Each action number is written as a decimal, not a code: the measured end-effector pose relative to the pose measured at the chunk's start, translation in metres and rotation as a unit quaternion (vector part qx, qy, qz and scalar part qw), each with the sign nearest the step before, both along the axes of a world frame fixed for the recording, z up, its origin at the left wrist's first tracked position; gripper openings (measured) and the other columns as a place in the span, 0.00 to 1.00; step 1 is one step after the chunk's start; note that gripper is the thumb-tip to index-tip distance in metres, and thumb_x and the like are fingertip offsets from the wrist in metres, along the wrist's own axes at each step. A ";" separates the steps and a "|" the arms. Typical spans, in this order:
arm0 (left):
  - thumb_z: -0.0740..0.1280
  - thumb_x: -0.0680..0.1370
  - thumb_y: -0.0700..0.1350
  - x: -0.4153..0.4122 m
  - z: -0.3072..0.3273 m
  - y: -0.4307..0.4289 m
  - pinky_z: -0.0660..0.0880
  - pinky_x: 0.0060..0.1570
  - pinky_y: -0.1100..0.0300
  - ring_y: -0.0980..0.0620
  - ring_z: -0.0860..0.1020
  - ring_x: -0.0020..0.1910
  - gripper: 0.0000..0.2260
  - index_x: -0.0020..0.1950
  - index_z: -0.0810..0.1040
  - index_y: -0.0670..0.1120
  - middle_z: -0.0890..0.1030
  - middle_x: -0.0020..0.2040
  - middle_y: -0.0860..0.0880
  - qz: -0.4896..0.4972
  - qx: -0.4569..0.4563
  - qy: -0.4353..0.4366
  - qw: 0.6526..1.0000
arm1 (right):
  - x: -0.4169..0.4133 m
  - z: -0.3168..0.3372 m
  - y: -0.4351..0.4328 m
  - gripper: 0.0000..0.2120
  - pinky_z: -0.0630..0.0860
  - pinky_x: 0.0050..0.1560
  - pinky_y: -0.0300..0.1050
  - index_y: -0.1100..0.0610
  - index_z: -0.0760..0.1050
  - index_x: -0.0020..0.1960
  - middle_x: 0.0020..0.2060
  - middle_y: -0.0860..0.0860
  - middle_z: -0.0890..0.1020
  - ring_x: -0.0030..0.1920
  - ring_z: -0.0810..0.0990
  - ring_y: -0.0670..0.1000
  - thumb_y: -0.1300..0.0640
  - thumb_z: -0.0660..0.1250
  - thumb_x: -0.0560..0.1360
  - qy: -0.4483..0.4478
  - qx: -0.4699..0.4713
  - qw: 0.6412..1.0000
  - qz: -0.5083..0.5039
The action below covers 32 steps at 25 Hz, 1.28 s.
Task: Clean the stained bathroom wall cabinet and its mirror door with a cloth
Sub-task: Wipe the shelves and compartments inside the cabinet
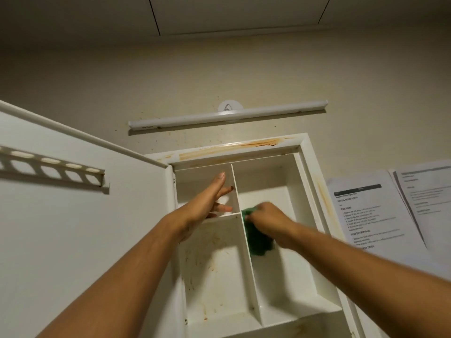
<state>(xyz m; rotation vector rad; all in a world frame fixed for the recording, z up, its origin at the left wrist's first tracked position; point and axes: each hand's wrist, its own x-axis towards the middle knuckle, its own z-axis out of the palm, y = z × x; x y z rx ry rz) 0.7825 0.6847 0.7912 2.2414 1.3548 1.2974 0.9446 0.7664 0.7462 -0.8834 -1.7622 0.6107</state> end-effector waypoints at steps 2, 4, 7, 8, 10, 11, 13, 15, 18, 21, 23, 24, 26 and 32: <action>0.47 0.74 0.75 -0.002 0.000 0.001 0.70 0.55 0.62 0.62 0.80 0.57 0.39 0.82 0.56 0.60 0.69 0.78 0.55 0.001 0.012 -0.021 1.000 | -0.007 0.054 0.002 0.06 0.76 0.38 0.46 0.62 0.76 0.53 0.46 0.60 0.80 0.44 0.80 0.56 0.61 0.62 0.81 0.075 0.018 0.997 0.000; 0.49 0.72 0.76 -0.003 0.002 0.003 0.72 0.62 0.57 0.59 0.80 0.60 0.42 0.83 0.53 0.59 0.66 0.79 0.55 -0.003 0.017 -0.045 0.999 | -0.015 0.084 -0.004 0.06 0.80 0.44 0.48 0.59 0.76 0.55 0.49 0.59 0.82 0.49 0.82 0.57 0.60 0.62 0.83 0.160 0.030 0.986 0.040; 0.49 0.77 0.74 -0.005 0.002 0.004 0.73 0.63 0.54 0.57 0.81 0.61 0.37 0.83 0.53 0.59 0.67 0.78 0.55 -0.003 0.019 -0.057 0.998 | -0.014 0.034 0.000 0.08 0.83 0.41 0.50 0.58 0.78 0.58 0.48 0.59 0.84 0.47 0.84 0.57 0.59 0.62 0.83 0.142 0.003 0.989 0.025; 0.48 0.79 0.72 -0.005 0.002 0.002 0.73 0.61 0.55 0.58 0.81 0.60 0.35 0.83 0.54 0.58 0.68 0.77 0.53 0.001 0.018 -0.055 0.998 | -0.009 0.011 -0.005 0.08 0.82 0.36 0.46 0.59 0.79 0.57 0.47 0.59 0.84 0.44 0.84 0.57 0.60 0.62 0.83 0.106 -0.030 0.994 0.024; 0.48 0.81 0.69 -0.005 0.002 -0.003 0.73 0.62 0.55 0.56 0.80 0.60 0.32 0.82 0.57 0.56 0.71 0.74 0.52 0.005 0.014 -0.051 0.999 | -0.003 0.007 -0.009 0.05 0.79 0.30 0.43 0.61 0.77 0.55 0.46 0.60 0.82 0.41 0.82 0.57 0.62 0.63 0.82 0.078 -0.061 0.995 0.022; 0.49 0.83 0.67 -0.004 0.001 -0.005 0.73 0.64 0.53 0.53 0.79 0.61 0.30 0.81 0.58 0.54 0.72 0.72 0.51 0.010 0.016 -0.045 0.999 | -0.003 0.023 -0.007 0.04 0.78 0.32 0.45 0.61 0.76 0.54 0.47 0.61 0.81 0.42 0.81 0.58 0.62 0.64 0.82 0.092 -0.054 0.994 0.016; 0.55 0.85 0.59 -0.005 0.002 -0.004 0.75 0.65 0.50 0.50 0.79 0.61 0.20 0.74 0.63 0.51 0.74 0.67 0.48 0.034 0.019 -0.038 0.999 | -0.008 0.065 -0.004 0.03 0.80 0.38 0.49 0.59 0.74 0.55 0.50 0.61 0.80 0.47 0.82 0.58 0.60 0.64 0.82 0.145 -0.018 0.989 0.023; 0.63 0.85 0.48 -0.007 0.003 0.002 0.78 0.63 0.49 0.48 0.81 0.57 0.12 0.67 0.68 0.47 0.78 0.61 0.44 0.063 0.022 -0.042 0.997 | -0.020 0.074 -0.004 0.03 0.83 0.46 0.53 0.56 0.75 0.55 0.50 0.59 0.82 0.50 0.83 0.58 0.59 0.63 0.83 0.183 0.028 0.982 0.033; 0.67 0.83 0.42 -0.005 0.003 0.007 0.80 0.53 0.53 0.48 0.85 0.50 0.05 0.55 0.77 0.42 0.82 0.50 0.42 0.091 0.041 -0.055 0.993 | -0.017 0.021 -0.001 0.05 0.84 0.41 0.52 0.57 0.78 0.54 0.47 0.60 0.83 0.47 0.84 0.59 0.58 0.64 0.83 0.135 0.013 0.991 0.000; 0.69 0.82 0.47 -0.002 0.002 0.006 0.81 0.51 0.52 0.50 0.86 0.43 0.11 0.44 0.76 0.41 0.80 0.41 0.44 0.095 0.051 -0.071 0.992 | -0.011 0.031 0.001 0.04 0.82 0.42 0.50 0.59 0.76 0.55 0.50 0.61 0.82 0.48 0.82 0.59 0.59 0.65 0.81 0.079 -0.020 0.997 -0.014; 0.67 0.83 0.51 -0.002 0.002 0.005 0.81 0.55 0.48 0.50 0.86 0.43 0.13 0.43 0.74 0.44 0.78 0.39 0.45 0.101 0.050 -0.076 0.991 | -0.016 0.074 0.003 0.02 0.82 0.51 0.53 0.59 0.74 0.54 0.51 0.61 0.81 0.51 0.82 0.59 0.60 0.64 0.81 0.134 -0.001 0.991 -0.014; 0.66 0.83 0.52 -0.002 0.001 0.005 0.80 0.57 0.47 0.49 0.86 0.44 0.14 0.43 0.73 0.44 0.79 0.37 0.45 0.102 0.048 -0.081 0.990 | -0.019 0.085 -0.001 0.02 0.82 0.55 0.55 0.58 0.75 0.53 0.51 0.61 0.81 0.51 0.82 0.59 0.61 0.64 0.81 0.157 0.015 0.987 -0.004; 0.65 0.84 0.52 -0.003 0.003 0.007 0.80 0.58 0.46 0.46 0.87 0.46 0.16 0.40 0.75 0.44 0.81 0.35 0.46 0.102 0.045 -0.086 0.990 | -0.024 0.071 0.009 0.04 0.83 0.55 0.59 0.57 0.77 0.53 0.49 0.59 0.83 0.50 0.83 0.59 0.59 0.65 0.82 0.163 0.036 0.986 -0.005; 0.63 0.85 0.46 0.001 0.003 0.004 0.80 0.45 0.58 0.50 0.83 0.43 0.13 0.49 0.83 0.41 0.86 0.45 0.41 0.105 0.019 -0.079 0.991 | -0.011 0.037 0.010 0.05 0.84 0.52 0.57 0.58 0.76 0.55 0.50 0.60 0.82 0.50 0.84 0.59 0.61 0.67 0.79 0.076 -0.017 0.997 -0.018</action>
